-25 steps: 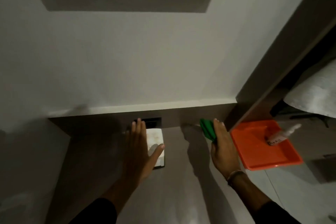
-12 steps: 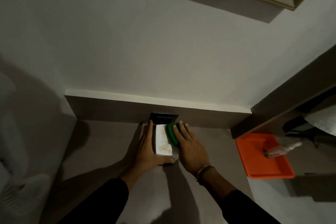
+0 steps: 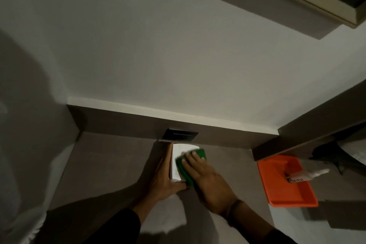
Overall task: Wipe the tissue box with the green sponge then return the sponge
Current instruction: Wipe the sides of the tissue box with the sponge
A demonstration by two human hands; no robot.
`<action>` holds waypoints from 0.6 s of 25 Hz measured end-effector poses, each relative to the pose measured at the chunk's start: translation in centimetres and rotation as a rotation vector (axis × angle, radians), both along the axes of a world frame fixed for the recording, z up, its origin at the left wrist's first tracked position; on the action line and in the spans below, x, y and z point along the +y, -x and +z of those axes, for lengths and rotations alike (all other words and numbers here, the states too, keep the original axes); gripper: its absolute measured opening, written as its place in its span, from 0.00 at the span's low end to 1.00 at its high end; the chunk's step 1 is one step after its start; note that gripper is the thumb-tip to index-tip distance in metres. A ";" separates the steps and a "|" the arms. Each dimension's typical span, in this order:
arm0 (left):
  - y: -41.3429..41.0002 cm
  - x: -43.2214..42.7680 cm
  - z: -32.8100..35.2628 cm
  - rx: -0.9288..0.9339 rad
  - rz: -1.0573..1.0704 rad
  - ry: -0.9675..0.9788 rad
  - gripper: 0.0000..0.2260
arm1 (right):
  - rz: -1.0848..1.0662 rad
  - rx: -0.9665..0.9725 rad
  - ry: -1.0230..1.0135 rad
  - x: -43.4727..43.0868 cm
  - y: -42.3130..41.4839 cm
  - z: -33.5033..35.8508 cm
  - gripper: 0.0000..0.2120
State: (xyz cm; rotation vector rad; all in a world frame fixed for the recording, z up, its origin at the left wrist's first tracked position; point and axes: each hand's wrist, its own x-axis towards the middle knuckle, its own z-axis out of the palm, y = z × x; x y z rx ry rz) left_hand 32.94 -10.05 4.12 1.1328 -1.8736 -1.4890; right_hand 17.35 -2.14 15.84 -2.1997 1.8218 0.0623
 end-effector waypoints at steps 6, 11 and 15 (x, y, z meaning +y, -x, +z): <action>1.0 -0.2 0.2 -0.023 -0.067 -0.008 0.56 | -0.220 0.011 0.046 -2.4 1.3 -0.1 0.33; 1.7 0.5 -0.2 -0.056 -0.047 -0.164 0.49 | -0.011 0.005 0.014 -2.9 -3.4 -0.1 0.38; -0.3 -0.4 -0.7 -0.025 -0.010 -0.133 0.52 | 0.042 -0.037 0.099 3.5 -0.7 0.4 0.39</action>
